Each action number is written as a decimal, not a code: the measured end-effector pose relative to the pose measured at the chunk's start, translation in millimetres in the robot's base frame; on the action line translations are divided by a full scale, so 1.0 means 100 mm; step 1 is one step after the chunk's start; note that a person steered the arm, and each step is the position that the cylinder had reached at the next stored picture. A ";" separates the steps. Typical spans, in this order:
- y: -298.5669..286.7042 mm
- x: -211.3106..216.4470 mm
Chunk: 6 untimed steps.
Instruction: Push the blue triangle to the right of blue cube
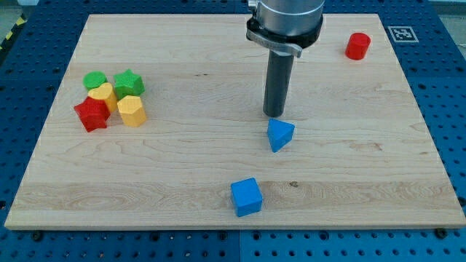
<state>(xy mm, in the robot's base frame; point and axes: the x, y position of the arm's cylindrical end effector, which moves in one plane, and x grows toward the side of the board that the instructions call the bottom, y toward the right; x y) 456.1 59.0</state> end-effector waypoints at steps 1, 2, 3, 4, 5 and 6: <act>0.02 0.52; 0.07 0.77; 0.07 0.74; 0.10 0.87; 0.10 0.96; 0.18 0.89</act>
